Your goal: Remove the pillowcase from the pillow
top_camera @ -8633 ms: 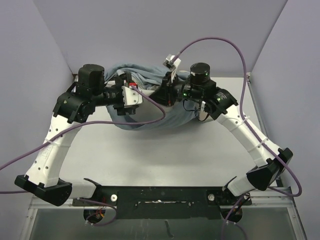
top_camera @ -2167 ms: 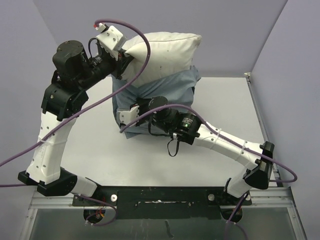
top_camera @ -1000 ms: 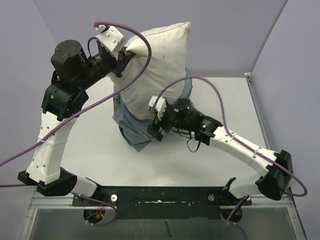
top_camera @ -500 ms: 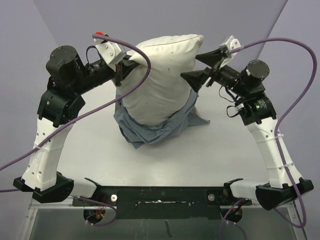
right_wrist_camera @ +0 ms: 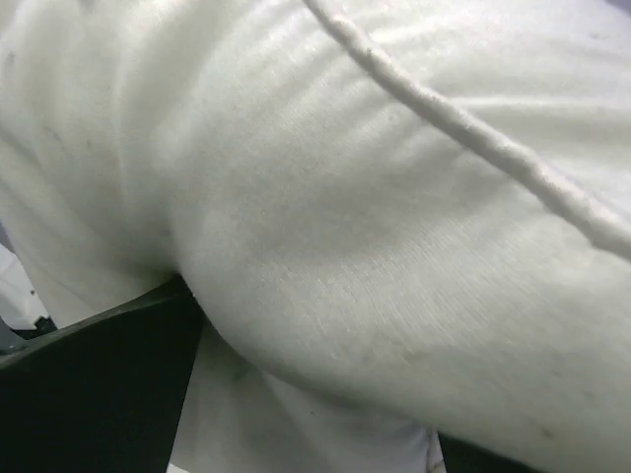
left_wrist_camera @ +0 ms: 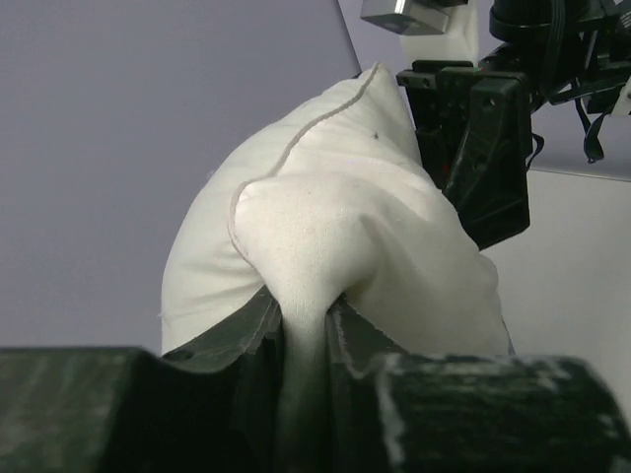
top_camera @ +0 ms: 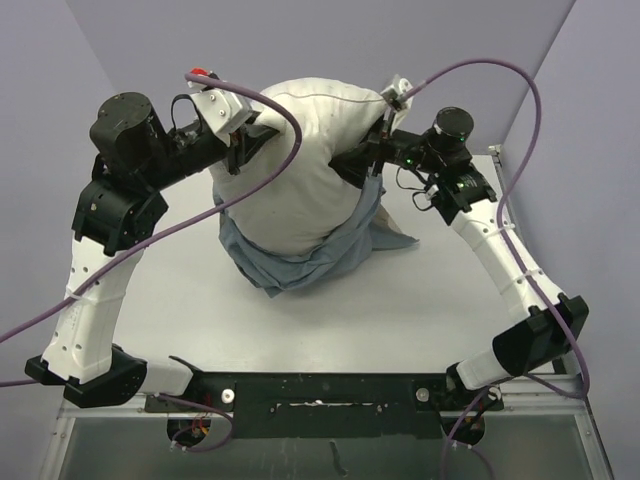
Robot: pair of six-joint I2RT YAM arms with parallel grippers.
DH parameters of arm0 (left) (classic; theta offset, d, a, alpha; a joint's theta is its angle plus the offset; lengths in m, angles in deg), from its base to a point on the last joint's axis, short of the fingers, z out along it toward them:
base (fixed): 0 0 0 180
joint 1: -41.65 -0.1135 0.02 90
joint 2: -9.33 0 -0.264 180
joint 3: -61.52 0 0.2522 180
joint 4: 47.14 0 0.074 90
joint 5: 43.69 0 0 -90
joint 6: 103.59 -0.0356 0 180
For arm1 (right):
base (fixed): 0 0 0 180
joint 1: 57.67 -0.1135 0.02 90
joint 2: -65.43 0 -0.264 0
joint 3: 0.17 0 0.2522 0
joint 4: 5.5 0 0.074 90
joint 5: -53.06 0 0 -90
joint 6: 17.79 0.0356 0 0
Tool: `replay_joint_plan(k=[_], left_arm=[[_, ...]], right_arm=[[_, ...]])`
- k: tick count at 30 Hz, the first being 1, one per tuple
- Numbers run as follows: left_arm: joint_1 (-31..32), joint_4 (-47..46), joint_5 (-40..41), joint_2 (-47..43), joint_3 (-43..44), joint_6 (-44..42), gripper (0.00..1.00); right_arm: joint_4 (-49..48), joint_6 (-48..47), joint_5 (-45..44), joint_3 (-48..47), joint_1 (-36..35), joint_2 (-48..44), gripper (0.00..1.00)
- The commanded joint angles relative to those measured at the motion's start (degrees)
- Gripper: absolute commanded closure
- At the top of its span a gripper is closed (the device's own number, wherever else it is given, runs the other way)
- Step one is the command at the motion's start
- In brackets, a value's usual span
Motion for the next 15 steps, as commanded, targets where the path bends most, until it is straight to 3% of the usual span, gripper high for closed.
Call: replay_joint_plan(k=[1,2,3,4,6,15], left_arm=[[0.1,-3.5,-0.8,0.2,1.9,-3.7,0.49],[0.1,-2.3,-0.6,0.5,2.5,-5.2,0.31],[0.1,-1.3,-0.6,0.7,3.2,-6.1,0.22],[0.1,-0.6,-0.7,0.7,3.7,-6.9,0.16],[0.2,1.2,-2.8,0.6,4.9,-9.1,0.03],[0.8,6.9,-6.5,0.4,6.6,-13.5,0.02]], right_arm=[[-3.4,2.3,2.3,-7.4,-5.0,3.7,0.34],[-2.9,3.6,0.1,-8.8,-4.7,4.4,0.57],[-1.6,4.3,-2.0,-10.8,-4.6,5.2,0.85],[0.6,4.1,-4.0,-12.8,-4.8,5.9,0.98],[3.9,2.0,-6.5,-15.5,-6.0,6.6,1.00],[18.7,-11.4,-15.0,-25.2,-16.2,10.4,1.00]])
